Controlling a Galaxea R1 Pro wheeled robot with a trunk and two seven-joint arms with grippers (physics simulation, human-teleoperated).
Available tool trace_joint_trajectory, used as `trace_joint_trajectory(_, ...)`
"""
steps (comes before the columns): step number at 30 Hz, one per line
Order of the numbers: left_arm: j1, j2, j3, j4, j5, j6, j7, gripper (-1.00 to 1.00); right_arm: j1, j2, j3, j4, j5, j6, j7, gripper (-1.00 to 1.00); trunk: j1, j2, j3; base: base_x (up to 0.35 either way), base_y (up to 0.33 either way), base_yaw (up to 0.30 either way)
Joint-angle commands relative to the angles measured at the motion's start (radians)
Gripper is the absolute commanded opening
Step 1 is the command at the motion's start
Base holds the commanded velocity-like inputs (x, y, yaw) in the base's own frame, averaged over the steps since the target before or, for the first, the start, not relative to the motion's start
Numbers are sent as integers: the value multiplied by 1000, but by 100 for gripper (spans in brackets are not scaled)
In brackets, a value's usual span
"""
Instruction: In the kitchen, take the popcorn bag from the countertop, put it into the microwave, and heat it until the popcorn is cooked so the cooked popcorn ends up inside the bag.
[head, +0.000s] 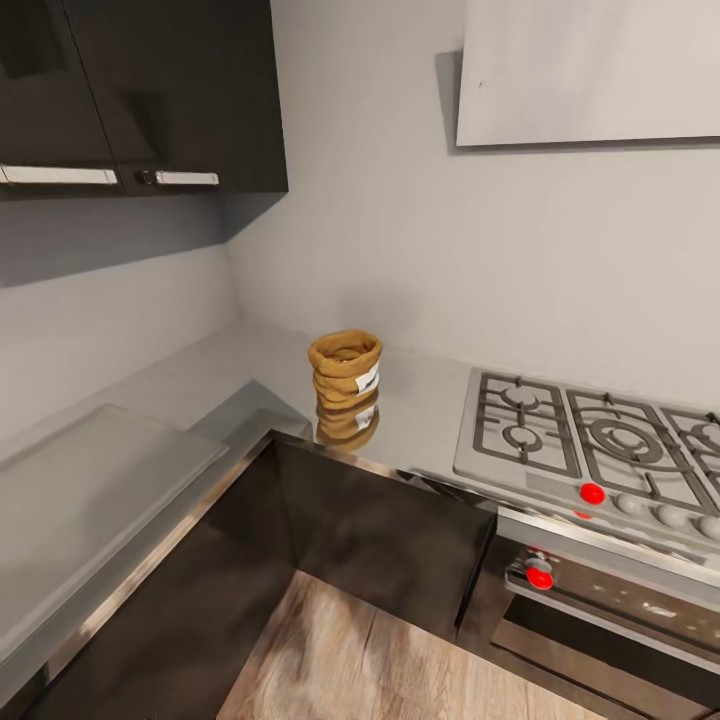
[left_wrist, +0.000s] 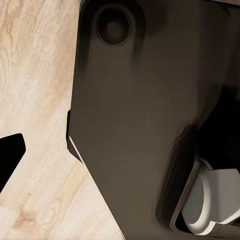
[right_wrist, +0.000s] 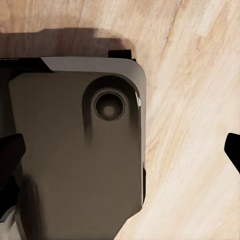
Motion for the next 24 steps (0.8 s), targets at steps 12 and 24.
trace_joint_trajectory(12,0,0,2,-1,6,-2,1,100,-1,1,-8,3,6,5,4,100,0,-1,-1,0,0,0)
trace_joint_trajectory(24,0,0,2,-1,7,-2,1,100,-1,-1,-8,3,6,5,2,100,0,-1,-16,0,0,15)
